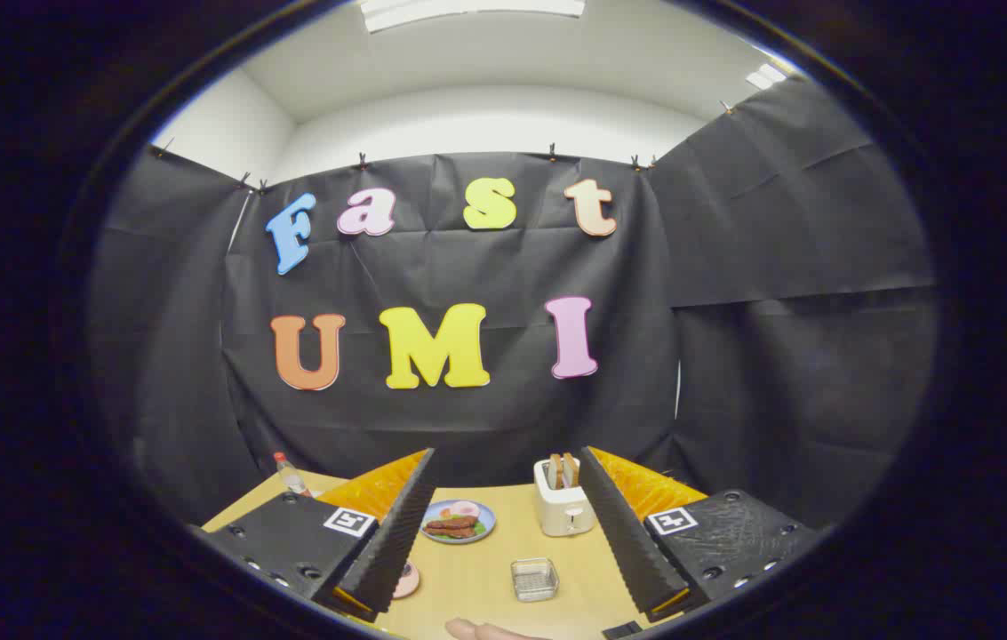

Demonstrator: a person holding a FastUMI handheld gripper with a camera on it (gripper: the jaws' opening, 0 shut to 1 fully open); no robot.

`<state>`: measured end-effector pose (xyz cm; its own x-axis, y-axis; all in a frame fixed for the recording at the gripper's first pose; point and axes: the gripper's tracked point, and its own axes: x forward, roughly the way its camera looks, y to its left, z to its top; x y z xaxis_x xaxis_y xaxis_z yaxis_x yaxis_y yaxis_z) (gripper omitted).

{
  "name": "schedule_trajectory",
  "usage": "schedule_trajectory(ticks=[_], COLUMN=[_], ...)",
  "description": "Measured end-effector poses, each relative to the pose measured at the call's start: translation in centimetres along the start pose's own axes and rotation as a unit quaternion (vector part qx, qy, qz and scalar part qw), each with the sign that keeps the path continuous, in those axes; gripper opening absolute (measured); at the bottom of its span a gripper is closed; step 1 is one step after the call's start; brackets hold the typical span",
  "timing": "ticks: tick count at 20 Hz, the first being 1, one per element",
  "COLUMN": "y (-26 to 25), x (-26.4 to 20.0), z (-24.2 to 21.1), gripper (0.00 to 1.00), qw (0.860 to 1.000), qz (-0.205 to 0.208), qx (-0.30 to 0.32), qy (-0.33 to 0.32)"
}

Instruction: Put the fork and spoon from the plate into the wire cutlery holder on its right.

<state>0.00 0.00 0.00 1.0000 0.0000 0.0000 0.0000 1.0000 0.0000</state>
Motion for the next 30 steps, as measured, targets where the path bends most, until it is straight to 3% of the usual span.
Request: schedule_trajectory(ticks=[9, 17, 23, 30], y=[0.6, 3.4, 9.5, 17.0], x=[-0.1, 1.2, 4.0, 7.2], z=[-1.8, -6.8, -14.1, -25.9], gripper=[0.95, 0.96, 0.96, 0.96], qw=[1.0, 0.999, 0.996, 0.982], qz=[-0.004, -0.013, 0.027, 0.057], qx=[0.001, 0.002, -0.024, -0.026], qy=[0.004, 0.037, 0.077, 0.181])
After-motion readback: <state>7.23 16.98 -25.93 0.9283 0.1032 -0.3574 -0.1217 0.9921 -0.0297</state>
